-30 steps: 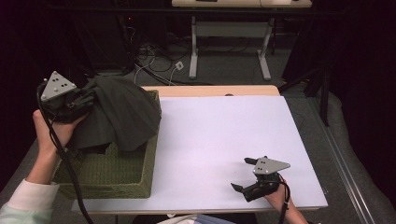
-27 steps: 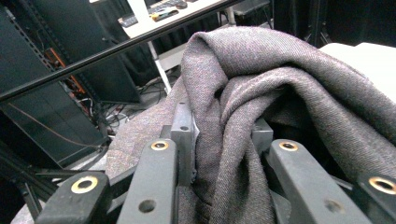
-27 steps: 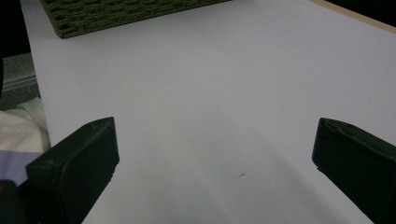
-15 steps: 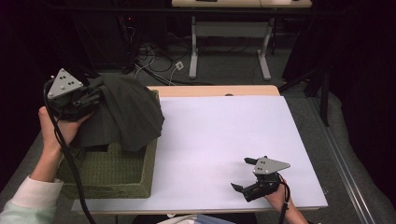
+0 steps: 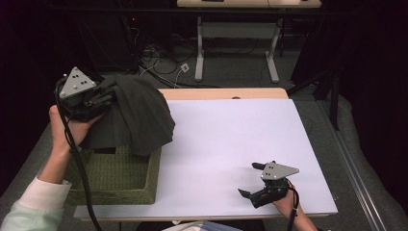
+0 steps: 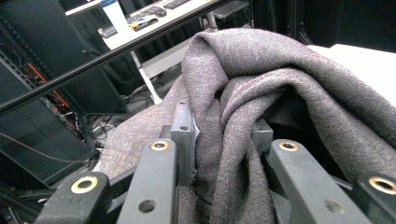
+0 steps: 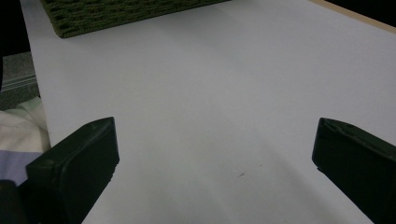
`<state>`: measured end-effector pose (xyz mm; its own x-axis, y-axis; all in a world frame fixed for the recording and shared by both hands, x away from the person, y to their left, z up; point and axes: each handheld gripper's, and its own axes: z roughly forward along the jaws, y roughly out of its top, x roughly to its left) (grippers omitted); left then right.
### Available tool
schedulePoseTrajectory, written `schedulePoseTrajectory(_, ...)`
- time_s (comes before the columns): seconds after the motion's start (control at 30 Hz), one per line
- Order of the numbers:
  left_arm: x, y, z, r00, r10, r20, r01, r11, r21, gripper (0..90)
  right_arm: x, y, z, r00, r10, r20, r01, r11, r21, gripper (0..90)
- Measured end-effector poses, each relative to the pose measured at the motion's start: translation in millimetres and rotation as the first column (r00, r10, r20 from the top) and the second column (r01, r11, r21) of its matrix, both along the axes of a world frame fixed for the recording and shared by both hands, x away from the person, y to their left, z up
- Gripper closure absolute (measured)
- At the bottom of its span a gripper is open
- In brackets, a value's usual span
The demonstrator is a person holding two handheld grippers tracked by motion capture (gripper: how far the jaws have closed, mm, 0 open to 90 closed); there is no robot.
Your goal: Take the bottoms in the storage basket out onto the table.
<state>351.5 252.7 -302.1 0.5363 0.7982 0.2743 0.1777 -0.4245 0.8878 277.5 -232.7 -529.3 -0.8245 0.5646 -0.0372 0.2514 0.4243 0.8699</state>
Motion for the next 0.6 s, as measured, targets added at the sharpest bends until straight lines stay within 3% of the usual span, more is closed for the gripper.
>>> schedulePoseTrajectory(0.6, 8.5, -23.5, 5.7, 0.9986, -0.051, -0.015, 0.052, 0.9983, 0.028, 72.4, -0.3, -0.2, 0.2, 1.0, 0.002, 0.003, -0.002, 1.0, -0.001, 0.2)
